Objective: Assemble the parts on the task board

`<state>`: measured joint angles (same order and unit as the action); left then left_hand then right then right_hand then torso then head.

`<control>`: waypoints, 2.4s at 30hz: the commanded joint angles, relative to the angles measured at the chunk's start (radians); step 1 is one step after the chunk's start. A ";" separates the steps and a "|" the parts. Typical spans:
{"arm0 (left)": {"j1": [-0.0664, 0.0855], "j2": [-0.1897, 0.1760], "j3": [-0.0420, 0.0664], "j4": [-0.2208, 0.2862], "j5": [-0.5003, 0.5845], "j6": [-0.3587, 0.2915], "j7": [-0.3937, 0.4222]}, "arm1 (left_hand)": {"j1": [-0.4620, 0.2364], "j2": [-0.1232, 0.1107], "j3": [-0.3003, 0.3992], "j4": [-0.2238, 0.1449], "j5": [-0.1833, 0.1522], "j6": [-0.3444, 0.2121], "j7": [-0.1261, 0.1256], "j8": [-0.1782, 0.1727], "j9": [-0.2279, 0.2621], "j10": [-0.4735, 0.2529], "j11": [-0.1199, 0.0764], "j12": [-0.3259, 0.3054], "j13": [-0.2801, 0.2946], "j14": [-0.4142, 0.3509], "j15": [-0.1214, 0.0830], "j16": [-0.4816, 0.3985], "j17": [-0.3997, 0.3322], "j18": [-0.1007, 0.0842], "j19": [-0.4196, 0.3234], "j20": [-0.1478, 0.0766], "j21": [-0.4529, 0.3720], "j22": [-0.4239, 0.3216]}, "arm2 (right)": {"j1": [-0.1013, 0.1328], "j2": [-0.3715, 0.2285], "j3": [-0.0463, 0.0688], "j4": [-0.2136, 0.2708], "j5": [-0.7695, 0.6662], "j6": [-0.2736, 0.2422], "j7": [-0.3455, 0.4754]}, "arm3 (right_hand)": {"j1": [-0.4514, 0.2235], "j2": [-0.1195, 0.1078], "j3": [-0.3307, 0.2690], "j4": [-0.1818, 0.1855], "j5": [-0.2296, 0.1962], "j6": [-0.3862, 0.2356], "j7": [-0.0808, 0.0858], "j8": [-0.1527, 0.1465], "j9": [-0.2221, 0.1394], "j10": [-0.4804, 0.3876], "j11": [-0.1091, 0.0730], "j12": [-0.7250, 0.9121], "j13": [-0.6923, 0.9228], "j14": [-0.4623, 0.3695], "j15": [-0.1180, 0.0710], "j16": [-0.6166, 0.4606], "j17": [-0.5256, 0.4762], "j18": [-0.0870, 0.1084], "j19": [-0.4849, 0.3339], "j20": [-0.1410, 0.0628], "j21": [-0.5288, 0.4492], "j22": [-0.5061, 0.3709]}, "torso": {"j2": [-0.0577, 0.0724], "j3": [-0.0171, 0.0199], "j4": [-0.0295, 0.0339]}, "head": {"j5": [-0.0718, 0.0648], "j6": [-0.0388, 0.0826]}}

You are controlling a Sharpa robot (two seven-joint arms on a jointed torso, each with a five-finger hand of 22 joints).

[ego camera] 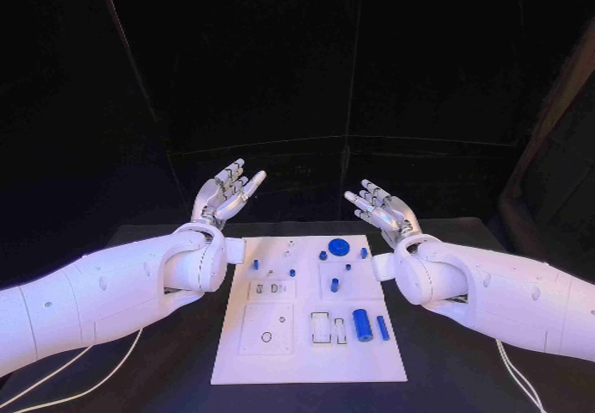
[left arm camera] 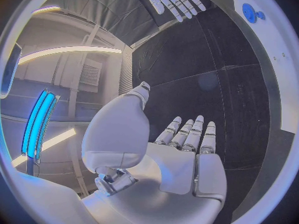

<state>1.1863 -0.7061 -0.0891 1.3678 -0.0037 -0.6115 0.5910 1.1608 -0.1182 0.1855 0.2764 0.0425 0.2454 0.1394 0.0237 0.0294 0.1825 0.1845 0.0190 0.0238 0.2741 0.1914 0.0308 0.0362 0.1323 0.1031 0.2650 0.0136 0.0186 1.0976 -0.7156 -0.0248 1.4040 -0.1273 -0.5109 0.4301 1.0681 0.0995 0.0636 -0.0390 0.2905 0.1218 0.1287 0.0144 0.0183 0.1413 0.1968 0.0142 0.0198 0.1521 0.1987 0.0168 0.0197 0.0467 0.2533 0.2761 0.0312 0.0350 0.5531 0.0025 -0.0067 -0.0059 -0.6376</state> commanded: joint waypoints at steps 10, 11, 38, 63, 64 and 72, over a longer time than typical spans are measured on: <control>0.001 -0.024 -0.001 -0.001 0.026 0.113 0.035 | 0.077 0.019 0.017 0.000 0.007 0.123 0.134 0.031 0.016 0.130 0.058 0.032 0.017 0.247 0.029 0.067 0.036 0.010 0.103 0.026 0.043 0.024 | 0.017 -0.004 -0.006 -0.070 -0.258 0.132 -0.044 | 0.223 0.004 0.040 -0.148 -0.064 0.398 0.137 0.081 0.046 0.576 0.037 0.117 0.052 0.664 0.003 0.147 0.055 0.114 0.466 0.011 0.175 0.078 | 0.001 -0.0036 -0.0023 | 0.004 0.003; 0.001 -0.027 -0.001 0.000 0.026 0.122 0.036 | 0.083 0.027 0.020 -0.006 0.006 0.170 0.142 0.043 0.023 0.205 0.065 0.052 0.027 0.336 0.031 0.095 0.050 0.010 0.165 0.032 0.066 0.037 | 0.017 -0.005 -0.005 -0.074 -0.274 0.121 -0.042 | 0.232 0.004 0.044 -0.157 -0.067 0.455 0.130 0.094 0.051 0.643 0.027 0.132 0.056 0.701 -0.009 0.156 0.056 0.125 0.493 0.010 0.188 0.081 | 0.001 -0.0038 -0.0021 | 0.004 0.003; 0.006 -0.173 0.000 0.237 -0.067 0.264 -0.004 | 0.118 0.086 -0.003 -0.163 0.007 0.709 0.068 0.128 0.046 0.877 -0.035 0.135 0.047 0.897 -0.098 0.229 0.181 0.051 0.884 -0.061 0.305 0.107 | 0.138 0.000 -0.002 -0.113 -1.257 0.190 -0.302 | 0.248 -0.068 0.143 -0.242 -0.086 0.907 0.043 0.081 0.048 1.061 -0.102 0.053 0.045 1.327 -0.196 0.312 0.196 0.133 0.878 -0.182 0.625 0.283 | 0.134 -0.0100 0.0187 | -0.027 0.057; 0.006 -0.164 0.000 0.242 -0.069 0.298 -0.031 | 0.103 0.086 -0.019 -0.171 0.007 0.709 0.072 0.113 0.042 0.878 -0.032 0.116 0.046 0.914 -0.099 0.226 0.200 0.052 0.899 -0.061 0.303 0.101 | 0.162 0.071 -0.001 -0.144 -1.516 0.336 -0.446 | 0.202 -0.112 0.193 -0.201 -0.102 0.876 0.031 0.051 0.048 0.968 -0.097 0.050 0.045 1.351 -0.191 0.798 0.617 0.121 0.915 -0.179 0.949 0.541 | 0.188 -0.0141 0.0429 | -0.038 0.074; 0.006 -0.164 0.000 0.242 -0.069 0.298 -0.032 | 0.103 0.086 -0.019 -0.171 0.007 0.709 0.072 0.113 0.042 0.878 -0.032 0.115 0.046 0.914 -0.099 0.226 0.200 0.052 0.899 -0.061 0.303 0.101 | 0.162 0.073 -0.001 -0.145 -1.516 0.340 -0.445 | 0.202 -0.114 0.195 -0.198 -0.102 0.875 0.031 0.051 0.048 0.969 -0.098 0.050 0.046 1.351 -0.191 0.830 0.648 0.117 0.923 -0.179 0.972 0.569 | 0.189 -0.0137 0.0432 | -0.039 0.073; 0.006 -0.162 0.000 0.240 -0.069 0.303 -0.035 | 0.102 0.086 -0.020 -0.172 0.007 0.709 0.072 0.111 0.042 0.878 -0.032 0.113 0.046 0.916 -0.100 0.227 0.202 0.052 0.902 -0.062 0.303 0.101 | 0.163 0.082 -0.001 -0.140 -1.518 0.371 -0.439 | 0.204 -0.117 0.203 -0.188 -0.107 0.874 0.032 0.051 0.049 0.970 -0.097 0.050 0.045 1.342 -0.188 0.916 0.728 0.107 0.938 -0.176 1.037 0.648 | 0.192 -0.0124 0.0424 | -0.037 0.069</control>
<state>1.1908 -0.8693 -0.0905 1.6070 -0.0664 -0.3265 0.5558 1.2734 -0.0341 0.1694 0.1055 0.0507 0.9542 0.2053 0.1386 0.0727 1.0560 0.1465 0.1392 0.0711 1.1817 0.0912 0.2583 0.2369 0.1781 0.9982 0.2057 0.3183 0.1212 1.2574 -0.6351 -0.0266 1.2608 -1.6289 -0.1780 -0.0058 1.2686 -0.0079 0.2663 -0.2306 0.1873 1.0016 0.1600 0.0692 0.0670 1.1162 0.1000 0.0611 0.0640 1.4652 0.0034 0.9314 0.7453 0.1711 1.1834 0.0981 1.0669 0.6813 0.7435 -0.0105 0.0350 -0.0441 -0.5666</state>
